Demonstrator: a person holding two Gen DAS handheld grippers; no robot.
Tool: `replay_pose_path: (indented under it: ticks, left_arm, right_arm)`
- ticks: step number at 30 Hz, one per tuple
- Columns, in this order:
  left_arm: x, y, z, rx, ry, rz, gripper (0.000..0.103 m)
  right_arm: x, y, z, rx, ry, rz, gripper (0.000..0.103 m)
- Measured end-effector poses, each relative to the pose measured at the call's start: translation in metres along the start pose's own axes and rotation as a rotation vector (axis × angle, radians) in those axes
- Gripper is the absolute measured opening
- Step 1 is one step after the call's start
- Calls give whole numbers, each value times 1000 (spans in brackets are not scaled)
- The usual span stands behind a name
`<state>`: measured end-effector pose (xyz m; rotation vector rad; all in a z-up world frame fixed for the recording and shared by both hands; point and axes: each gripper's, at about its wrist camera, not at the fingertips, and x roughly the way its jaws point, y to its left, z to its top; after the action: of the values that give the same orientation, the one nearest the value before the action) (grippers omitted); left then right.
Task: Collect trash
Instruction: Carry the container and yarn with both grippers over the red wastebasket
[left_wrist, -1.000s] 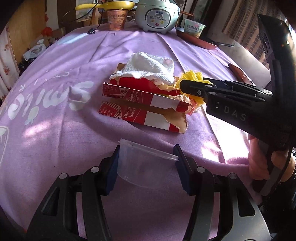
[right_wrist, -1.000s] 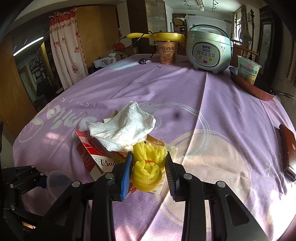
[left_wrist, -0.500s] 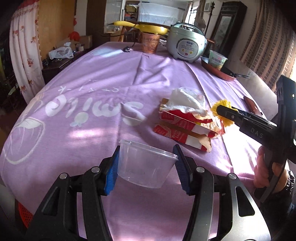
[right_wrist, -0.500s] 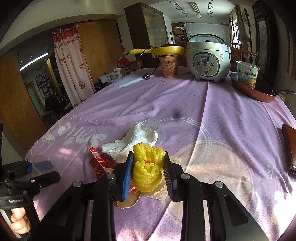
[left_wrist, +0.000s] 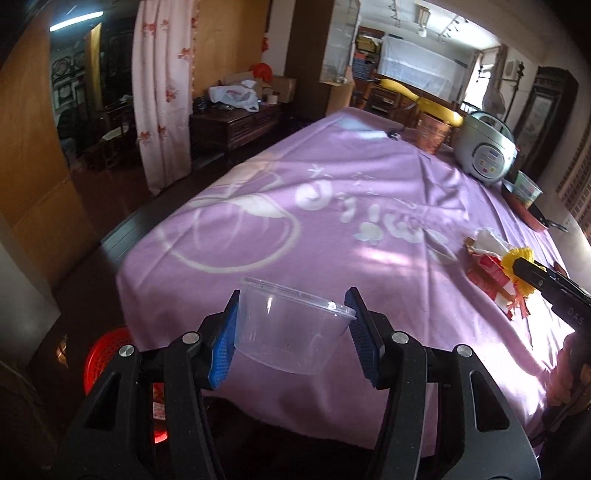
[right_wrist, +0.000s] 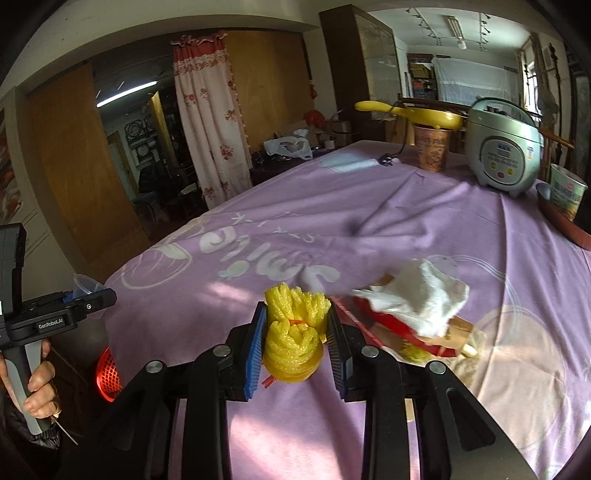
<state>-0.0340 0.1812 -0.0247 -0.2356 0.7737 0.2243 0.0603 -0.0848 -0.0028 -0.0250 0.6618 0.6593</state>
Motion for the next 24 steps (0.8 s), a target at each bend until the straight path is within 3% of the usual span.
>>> replay_pose_path:
  ticks: [13,19,24]
  left_arm:
    - [-30,158,-67,-231,53,247,55]
    - [-21,210,-100,-303,139,279,55]
    - [-11,238,-115,-367,179,236,56]
  right_arm:
    - [54,169,10,-199,121,264,31]
    - [80,248,1,-299,200,351,31]
    - [98,293,-10,-358,255,382,31]
